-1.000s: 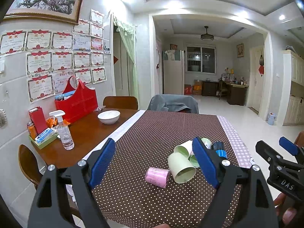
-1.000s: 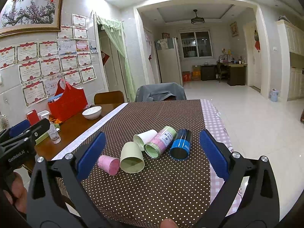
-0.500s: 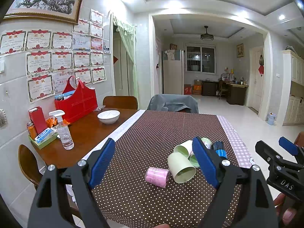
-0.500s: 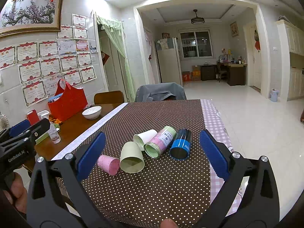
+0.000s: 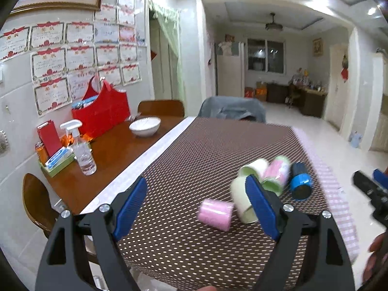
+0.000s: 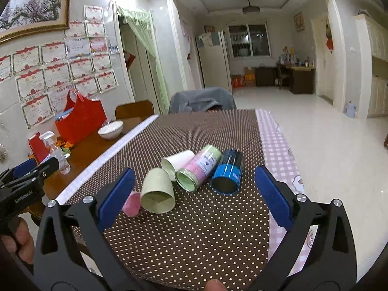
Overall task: Flip cup upside down
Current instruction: 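Move the left gripper down toward the pink cup lying on its side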
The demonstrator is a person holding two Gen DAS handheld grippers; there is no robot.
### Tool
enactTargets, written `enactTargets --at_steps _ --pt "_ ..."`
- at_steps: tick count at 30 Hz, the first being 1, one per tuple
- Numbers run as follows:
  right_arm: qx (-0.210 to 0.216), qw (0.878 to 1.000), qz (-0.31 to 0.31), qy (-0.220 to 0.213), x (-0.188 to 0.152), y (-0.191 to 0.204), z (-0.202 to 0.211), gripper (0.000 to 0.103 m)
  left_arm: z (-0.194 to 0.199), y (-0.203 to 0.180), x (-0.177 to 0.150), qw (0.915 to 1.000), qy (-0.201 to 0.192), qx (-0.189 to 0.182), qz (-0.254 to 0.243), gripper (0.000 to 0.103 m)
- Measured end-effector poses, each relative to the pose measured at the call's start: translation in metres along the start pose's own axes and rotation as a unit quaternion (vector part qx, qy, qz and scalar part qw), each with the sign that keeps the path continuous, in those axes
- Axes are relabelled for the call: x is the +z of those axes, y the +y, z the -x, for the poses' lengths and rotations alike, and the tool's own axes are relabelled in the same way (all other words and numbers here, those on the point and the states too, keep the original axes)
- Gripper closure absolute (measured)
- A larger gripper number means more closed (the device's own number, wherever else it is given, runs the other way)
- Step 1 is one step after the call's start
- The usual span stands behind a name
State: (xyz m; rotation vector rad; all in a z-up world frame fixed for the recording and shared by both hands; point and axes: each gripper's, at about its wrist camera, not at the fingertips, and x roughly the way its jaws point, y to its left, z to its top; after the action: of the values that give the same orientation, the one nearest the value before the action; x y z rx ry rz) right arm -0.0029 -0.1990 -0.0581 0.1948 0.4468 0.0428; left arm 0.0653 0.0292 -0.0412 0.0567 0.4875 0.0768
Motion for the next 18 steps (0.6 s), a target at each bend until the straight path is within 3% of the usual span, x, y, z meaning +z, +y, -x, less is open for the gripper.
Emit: enactTargets --at_steps 9,18 --pt "-0.011 0.997 -0.021 0.072 -0.010 -0.021 -0.070 0.006 -0.079 0.003 -0.026 0.9953 0.076 0.002 -0.059 0.021" --pt "-0.012 0.990 -0.051 0.133 -0.020 -0.023 -0.113 0.006 -0.129 0.002 -0.041 0.9830 0.163 -0.049 -0.068 0.021"
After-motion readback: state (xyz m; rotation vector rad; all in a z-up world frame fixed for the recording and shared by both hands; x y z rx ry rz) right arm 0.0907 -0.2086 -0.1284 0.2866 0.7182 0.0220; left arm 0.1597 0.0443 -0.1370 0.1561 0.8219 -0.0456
